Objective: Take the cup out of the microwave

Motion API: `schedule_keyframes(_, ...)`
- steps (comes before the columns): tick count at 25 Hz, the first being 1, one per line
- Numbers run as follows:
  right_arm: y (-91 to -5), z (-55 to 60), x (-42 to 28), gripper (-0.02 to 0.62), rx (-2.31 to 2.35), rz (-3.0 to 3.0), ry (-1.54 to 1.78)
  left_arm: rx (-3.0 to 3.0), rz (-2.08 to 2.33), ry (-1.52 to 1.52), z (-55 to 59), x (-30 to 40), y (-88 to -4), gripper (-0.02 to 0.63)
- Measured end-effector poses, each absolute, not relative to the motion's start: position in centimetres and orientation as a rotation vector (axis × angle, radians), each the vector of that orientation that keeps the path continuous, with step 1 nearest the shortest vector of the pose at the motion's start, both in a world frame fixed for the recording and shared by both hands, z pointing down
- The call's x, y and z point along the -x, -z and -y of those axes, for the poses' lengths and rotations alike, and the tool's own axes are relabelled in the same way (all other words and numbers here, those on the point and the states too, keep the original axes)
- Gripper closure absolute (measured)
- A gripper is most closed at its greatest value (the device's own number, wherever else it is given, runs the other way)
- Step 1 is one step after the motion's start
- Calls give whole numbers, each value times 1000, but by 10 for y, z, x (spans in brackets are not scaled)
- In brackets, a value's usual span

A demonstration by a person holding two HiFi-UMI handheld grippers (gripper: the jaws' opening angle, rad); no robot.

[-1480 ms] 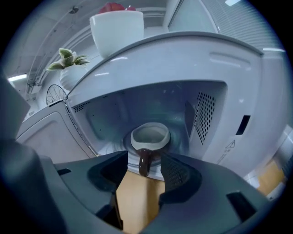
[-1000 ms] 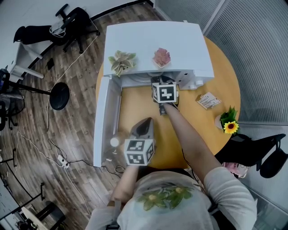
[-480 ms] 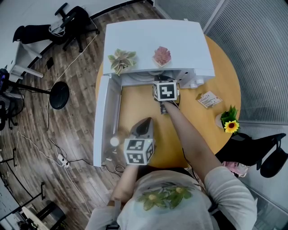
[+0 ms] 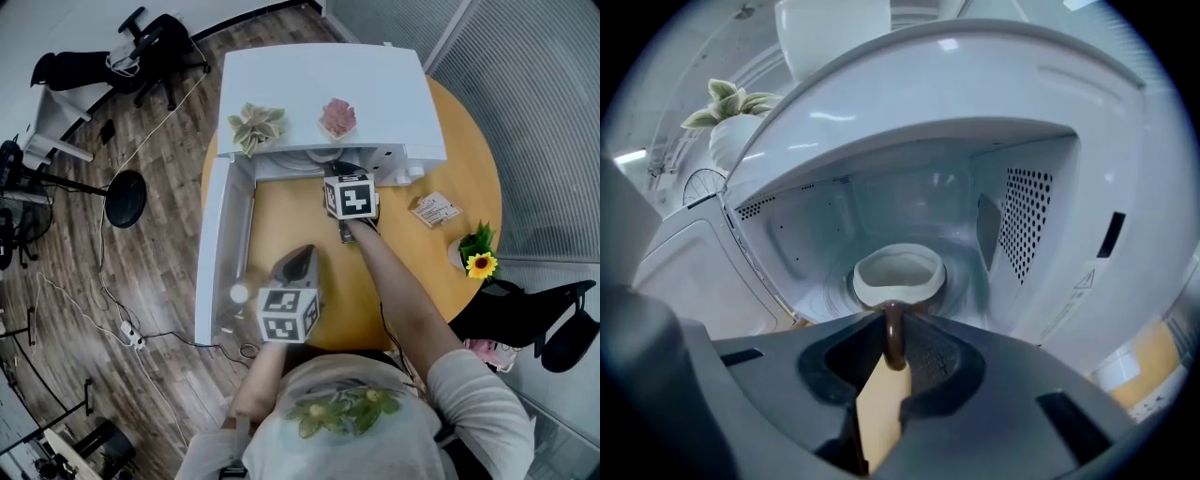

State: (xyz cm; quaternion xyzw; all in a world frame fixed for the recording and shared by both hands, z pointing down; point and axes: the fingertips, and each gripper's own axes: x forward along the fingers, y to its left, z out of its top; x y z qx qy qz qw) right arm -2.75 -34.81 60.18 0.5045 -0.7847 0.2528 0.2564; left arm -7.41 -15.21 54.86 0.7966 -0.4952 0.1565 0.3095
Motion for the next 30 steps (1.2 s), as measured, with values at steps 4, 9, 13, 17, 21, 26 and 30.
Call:
schedule_keyframes(4,-599,342,28,522,-1353,2151,-685,-2108,1312,-420,151,73,-547,604)
schedule_keyframes(9,-591,334,24,522,-1353,2184,-688,-2116,1315,-423,148,72,-544,604)
schedule_keyframes(13,-585,326,21,522,-1342,2198,-696,-2119,1325,-424,146,74,-541,604)
schedule_keyframes(17,-589,322,19,522,-1319,2194,-673,-2119,1343,-422,146,77,-537,604)
schedule_keyframes(21,-590,324,19,520,-1312,2174,-681,-2118,1352,-415,145,78,-535,604)
schedule_keyframes(26,-597,328,18,517,-1307,2126,-675,-2108,1354,-417,142,78,-537,604)
schedule_keyframes(30,-598,334,15,515,-1332,2100,-681,-2102,1359,-416,144,81,-538,604)
